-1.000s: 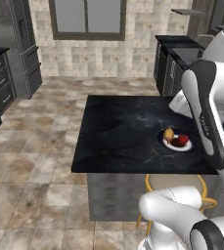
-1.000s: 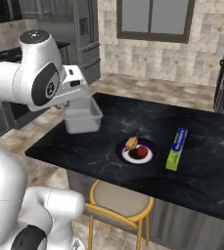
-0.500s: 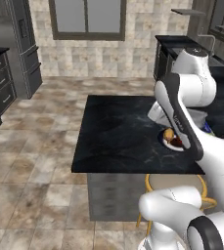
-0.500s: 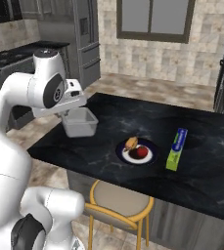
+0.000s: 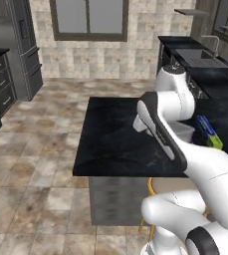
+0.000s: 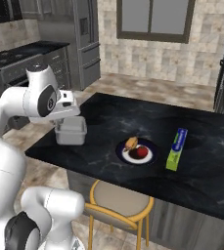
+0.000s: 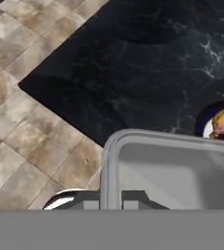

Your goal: Retrieve the tupperware and aluminum foil from the cabinet and place them on the dining counter near the plate with tomato and chicken drumstick to prepare for storing leftovers.

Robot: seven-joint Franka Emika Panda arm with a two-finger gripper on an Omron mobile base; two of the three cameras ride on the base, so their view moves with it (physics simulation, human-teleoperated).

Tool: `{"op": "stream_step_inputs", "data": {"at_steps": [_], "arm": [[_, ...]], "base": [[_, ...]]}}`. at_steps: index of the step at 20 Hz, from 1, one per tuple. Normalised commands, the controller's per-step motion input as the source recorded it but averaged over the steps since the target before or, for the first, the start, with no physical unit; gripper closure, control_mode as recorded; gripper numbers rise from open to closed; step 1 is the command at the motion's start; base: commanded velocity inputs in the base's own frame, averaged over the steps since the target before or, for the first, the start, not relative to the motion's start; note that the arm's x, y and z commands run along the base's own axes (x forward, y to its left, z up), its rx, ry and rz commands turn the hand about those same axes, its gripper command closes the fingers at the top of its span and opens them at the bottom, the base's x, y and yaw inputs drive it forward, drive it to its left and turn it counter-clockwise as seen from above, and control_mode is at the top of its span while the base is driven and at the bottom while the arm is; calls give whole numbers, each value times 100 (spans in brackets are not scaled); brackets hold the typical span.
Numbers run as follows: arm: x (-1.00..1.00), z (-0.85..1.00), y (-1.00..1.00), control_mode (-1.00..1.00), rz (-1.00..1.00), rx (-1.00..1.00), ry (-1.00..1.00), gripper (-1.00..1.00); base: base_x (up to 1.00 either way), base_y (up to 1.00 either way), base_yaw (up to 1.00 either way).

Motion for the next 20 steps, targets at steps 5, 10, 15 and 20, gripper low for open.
{"op": "stream_step_inputs", "data": {"at_steps": [5, 10, 15, 20], "arm": [[41, -42, 0, -100, -4, 6, 0, 100], [55, -43, 0, -100, 0, 4, 0, 100], [49, -57, 0, -100, 0, 1, 0, 100], [32, -63, -12, -100, 0, 0, 0, 100]], "base": [[0, 0, 0], [0, 0, 0], [0, 0, 0], [0, 0, 0]]}}
